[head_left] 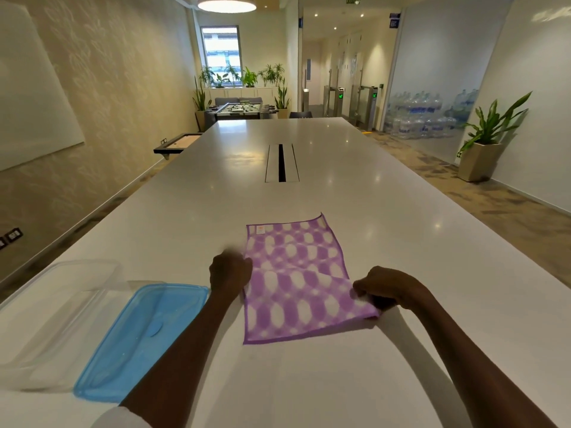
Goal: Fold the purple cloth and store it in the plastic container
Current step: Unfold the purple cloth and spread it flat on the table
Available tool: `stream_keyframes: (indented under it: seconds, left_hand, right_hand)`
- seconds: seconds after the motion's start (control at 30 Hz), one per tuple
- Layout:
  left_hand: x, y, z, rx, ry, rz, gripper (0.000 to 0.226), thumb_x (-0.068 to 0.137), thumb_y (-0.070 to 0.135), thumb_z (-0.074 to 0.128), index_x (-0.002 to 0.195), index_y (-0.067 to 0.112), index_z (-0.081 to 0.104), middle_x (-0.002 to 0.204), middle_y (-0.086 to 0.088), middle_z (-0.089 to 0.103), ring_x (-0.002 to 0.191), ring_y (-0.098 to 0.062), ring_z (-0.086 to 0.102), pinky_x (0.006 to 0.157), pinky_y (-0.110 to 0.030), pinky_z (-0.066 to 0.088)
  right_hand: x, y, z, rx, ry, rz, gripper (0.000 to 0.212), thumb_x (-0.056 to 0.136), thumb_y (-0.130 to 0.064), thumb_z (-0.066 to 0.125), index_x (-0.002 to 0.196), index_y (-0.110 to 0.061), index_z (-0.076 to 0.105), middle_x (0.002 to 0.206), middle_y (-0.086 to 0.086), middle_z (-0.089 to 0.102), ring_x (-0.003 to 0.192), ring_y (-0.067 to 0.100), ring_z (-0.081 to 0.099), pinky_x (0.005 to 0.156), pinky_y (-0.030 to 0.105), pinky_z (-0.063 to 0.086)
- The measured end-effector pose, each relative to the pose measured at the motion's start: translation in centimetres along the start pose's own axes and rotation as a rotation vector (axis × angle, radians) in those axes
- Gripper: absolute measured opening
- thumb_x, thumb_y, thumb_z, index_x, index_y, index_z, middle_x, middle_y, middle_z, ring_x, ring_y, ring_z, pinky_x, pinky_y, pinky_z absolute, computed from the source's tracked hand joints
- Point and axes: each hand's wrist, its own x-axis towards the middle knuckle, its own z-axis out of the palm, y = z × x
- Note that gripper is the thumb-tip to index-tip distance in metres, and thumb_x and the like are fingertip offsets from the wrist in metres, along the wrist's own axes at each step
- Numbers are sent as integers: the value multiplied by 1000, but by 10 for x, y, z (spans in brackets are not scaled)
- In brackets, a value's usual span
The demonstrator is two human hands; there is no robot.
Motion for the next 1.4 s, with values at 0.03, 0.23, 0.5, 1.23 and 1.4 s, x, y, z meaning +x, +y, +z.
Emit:
stream_keyframes:
  seconds: [0.03, 0.23, 0.5, 1.23, 1.4]
  left_hand:
    - [-3, -2, 0, 27, -13, -3, 40, 88, 37, 62, 107, 3, 67, 107, -18, 71, 100, -35, 66, 79, -32, 48]
    - [-45, -15, 0, 111, 31, 133, 65, 79, 46, 73, 126, 5, 54, 118, -19, 59, 109, -33, 59, 84, -36, 48]
    - [-92, -10, 9, -189, -282, 602, 36, 68, 50, 79, 94, 27, 69, 82, 16, 64, 73, -1, 63, 64, -10, 45]
    - [-94, -25, 17, 102, -275, 537, 74, 90, 64, 41, 152, 29, 22, 163, -1, 11, 151, -22, 8, 120, -44, 12]
    - [-101, -50, 33, 312, -346, 553, 88, 76, 83, -2, 151, 37, -13, 158, -2, -26, 145, -23, -26, 117, -42, -13]
  right_hand:
    - [-2, -1, 4, -29, -18, 2, 16, 79, -13, 71, 75, 1, 65, 52, 9, 63, 38, 18, 59, 42, 22, 51]
    - [-16, -2, 20, -1, -115, -18, 60, 67, -11, 88, 114, 6, 55, 96, 21, 69, 67, 36, 73, 50, 35, 60]
    - [-39, 0, 32, -87, -251, -219, 88, 60, -1, 90, 131, -36, 52, 115, 8, 57, 71, 22, 75, 62, 31, 61]
    - [-62, -2, 59, -491, 228, -499, 59, 83, -60, 63, 130, -25, 59, 124, 6, 66, 104, 21, 63, 88, 32, 50]
    - [-47, 30, 119, -738, 114, -677, 85, 85, -76, 2, 156, -28, 1, 165, 1, -8, 151, 20, -9, 123, 47, 4]
